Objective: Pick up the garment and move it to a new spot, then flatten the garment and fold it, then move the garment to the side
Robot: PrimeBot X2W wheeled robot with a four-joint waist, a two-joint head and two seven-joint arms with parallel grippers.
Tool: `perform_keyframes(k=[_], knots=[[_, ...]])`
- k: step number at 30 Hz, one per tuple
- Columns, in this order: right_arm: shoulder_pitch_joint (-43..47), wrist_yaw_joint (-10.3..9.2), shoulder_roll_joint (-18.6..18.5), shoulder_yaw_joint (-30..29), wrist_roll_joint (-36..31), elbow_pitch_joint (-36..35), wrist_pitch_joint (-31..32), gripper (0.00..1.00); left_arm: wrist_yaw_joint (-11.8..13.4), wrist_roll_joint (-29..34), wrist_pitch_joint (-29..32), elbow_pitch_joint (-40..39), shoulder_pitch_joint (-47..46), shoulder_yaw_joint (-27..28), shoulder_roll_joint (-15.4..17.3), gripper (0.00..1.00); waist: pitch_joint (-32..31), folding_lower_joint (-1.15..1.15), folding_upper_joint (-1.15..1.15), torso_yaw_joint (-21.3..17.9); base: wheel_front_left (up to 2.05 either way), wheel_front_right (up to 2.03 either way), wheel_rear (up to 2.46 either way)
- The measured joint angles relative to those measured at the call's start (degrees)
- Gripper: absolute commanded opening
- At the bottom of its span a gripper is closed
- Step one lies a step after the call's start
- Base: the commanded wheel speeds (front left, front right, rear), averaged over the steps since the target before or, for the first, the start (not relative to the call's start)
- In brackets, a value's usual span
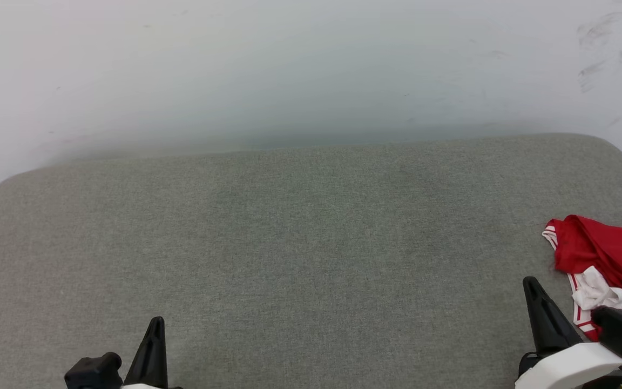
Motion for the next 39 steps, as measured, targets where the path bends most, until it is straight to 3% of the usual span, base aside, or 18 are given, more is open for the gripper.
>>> perform_keyframes(k=[22,39], knots=[[-3.00,0.00,0.05,-1.01,22.01,4.48,1.36,0.00,-3.52,-19.87,4.69,3.13,-4.10,3.14,-1.78,0.00,0.40,0.00,0.00,0.33,0.00,0.00,0.00],[-4.80,-0.01,0.12,-1.66,34.82,7.26,2.10,0.00,-5.52,-31.49,7.51,4.50,-6.47,5.28,-2.77,0.00,0.69,0.00,0.00,0.57,0.00,0.00,0.00]])
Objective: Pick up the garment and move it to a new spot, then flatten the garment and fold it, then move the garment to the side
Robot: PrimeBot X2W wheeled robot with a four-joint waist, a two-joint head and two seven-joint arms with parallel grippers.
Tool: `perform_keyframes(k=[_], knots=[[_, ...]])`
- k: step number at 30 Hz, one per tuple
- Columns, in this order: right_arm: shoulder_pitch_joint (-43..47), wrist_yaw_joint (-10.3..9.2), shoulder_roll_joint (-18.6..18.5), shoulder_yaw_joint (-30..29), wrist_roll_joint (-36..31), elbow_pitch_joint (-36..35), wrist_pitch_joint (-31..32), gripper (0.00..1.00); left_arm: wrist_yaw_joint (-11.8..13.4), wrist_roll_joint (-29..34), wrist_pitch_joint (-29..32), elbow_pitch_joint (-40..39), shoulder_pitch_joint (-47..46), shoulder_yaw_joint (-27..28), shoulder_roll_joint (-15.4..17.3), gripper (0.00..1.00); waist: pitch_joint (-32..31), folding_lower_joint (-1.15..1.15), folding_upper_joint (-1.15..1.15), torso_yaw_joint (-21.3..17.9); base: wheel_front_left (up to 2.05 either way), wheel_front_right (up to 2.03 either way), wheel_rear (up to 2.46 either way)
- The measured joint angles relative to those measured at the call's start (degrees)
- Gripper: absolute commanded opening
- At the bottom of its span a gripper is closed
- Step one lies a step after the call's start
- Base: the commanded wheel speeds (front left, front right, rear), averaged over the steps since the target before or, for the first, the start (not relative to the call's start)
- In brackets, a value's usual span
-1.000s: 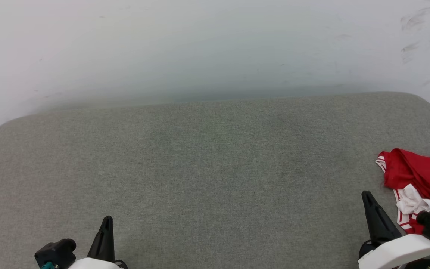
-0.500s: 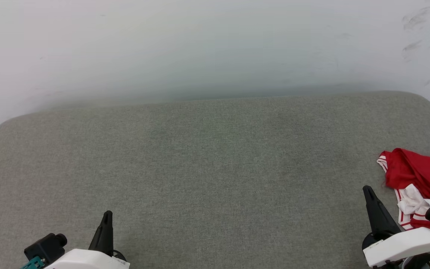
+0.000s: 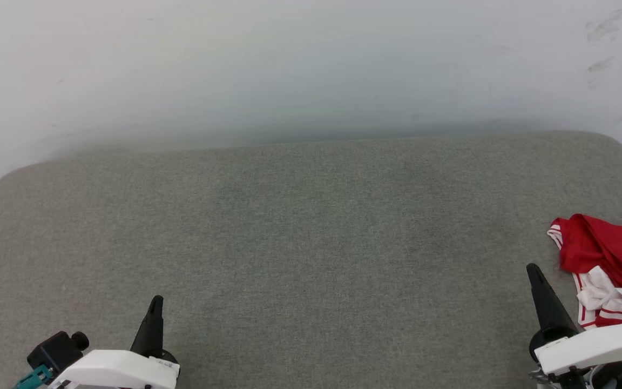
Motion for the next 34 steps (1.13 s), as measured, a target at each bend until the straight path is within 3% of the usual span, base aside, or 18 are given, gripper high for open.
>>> perform_keyframes(k=[34], knots=[[-3.35,0.00,0.10,-1.01,21.68,4.44,1.49,0.00,-3.49,-19.09,5.00,2.69,-3.66,3.78,-2.18,0.00,0.62,0.00,0.00,0.51,0.00,0.00,0.00]])
